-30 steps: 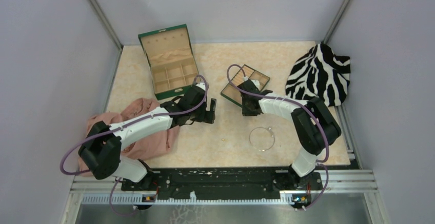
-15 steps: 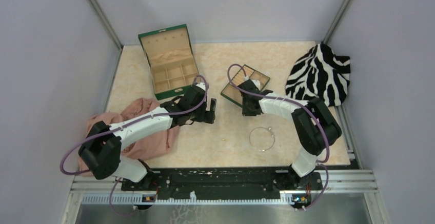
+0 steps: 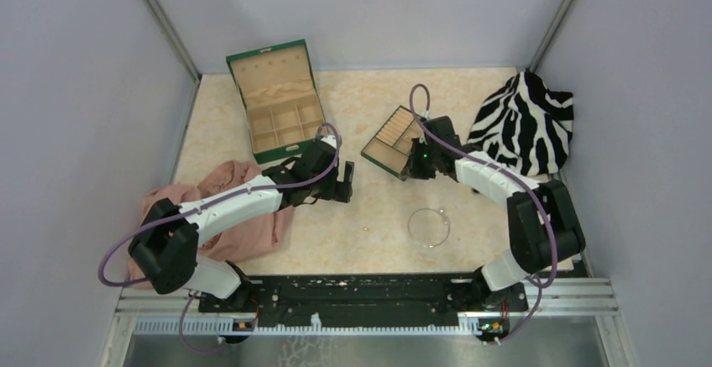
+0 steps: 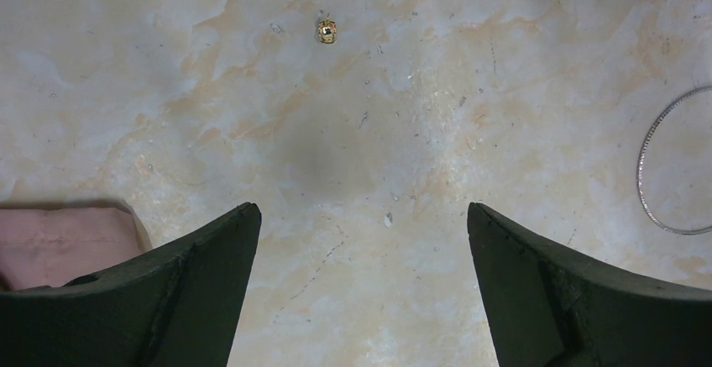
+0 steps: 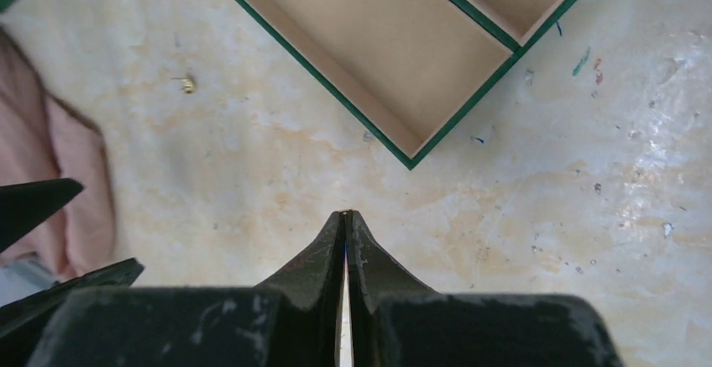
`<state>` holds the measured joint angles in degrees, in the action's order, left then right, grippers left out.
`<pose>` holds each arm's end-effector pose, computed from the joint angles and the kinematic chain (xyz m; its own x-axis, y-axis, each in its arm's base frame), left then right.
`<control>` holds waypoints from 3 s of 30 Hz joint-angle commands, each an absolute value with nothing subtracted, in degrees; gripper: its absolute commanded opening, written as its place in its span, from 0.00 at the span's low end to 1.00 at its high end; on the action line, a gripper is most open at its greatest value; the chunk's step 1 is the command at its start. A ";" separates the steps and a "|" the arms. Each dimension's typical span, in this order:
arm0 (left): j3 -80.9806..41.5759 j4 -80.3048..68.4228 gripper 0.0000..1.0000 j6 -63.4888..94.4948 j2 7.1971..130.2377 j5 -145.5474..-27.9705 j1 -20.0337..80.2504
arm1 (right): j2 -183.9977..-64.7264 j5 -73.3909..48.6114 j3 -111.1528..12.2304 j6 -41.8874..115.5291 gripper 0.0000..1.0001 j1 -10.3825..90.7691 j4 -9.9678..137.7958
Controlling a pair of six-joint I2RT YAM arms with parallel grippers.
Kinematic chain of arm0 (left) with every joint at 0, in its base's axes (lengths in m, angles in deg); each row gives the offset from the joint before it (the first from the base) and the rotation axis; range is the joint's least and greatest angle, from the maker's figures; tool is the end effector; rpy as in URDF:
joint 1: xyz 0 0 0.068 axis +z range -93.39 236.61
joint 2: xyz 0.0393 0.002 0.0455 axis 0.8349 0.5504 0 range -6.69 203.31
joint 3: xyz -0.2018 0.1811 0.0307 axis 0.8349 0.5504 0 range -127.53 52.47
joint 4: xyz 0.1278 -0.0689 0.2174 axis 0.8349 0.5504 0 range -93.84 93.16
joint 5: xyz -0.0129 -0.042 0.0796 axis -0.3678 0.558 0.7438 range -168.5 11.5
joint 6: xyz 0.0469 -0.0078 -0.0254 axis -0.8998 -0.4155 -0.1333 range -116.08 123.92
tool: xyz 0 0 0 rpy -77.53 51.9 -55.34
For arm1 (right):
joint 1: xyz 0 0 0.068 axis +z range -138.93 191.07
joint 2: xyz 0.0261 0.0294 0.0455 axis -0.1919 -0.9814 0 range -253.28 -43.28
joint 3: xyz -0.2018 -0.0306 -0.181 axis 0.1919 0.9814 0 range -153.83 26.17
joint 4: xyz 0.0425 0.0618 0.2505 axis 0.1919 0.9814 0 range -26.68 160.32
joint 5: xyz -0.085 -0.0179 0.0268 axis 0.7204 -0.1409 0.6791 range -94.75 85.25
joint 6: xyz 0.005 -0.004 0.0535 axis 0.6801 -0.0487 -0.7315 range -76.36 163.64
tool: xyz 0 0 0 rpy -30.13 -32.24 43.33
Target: Organize the mixed jewelry
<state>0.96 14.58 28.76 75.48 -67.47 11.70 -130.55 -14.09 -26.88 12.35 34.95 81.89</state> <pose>0.2149 -0.2045 0.2195 -0.7395 0.1549 -0.6551 0.3235 0.9352 -0.1439 0.2808 0.1307 0.2021 -0.8764 0.1723 -0.4498 -0.0400 0.9046 0.4245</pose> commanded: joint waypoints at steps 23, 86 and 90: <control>0.94 13.75 0.99 28.53 73.46 -66.80 11.69 | -124.32 -71.05 -10.04 -27.82 0.00 27.86 -2.05; -1.85 18.69 0.99 24.58 63.98 -58.73 12.41 | -140.05 4.99 -52.66 16.70 0.00 32.12 88.59; -2.46 19.44 0.99 23.85 65.04 -58.91 12.40 | -145.74 7.96 -55.67 19.12 0.00 32.07 90.17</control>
<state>-0.13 18.23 24.85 63.96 -59.58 12.12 -142.65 -0.78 -50.08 15.25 31.91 86.41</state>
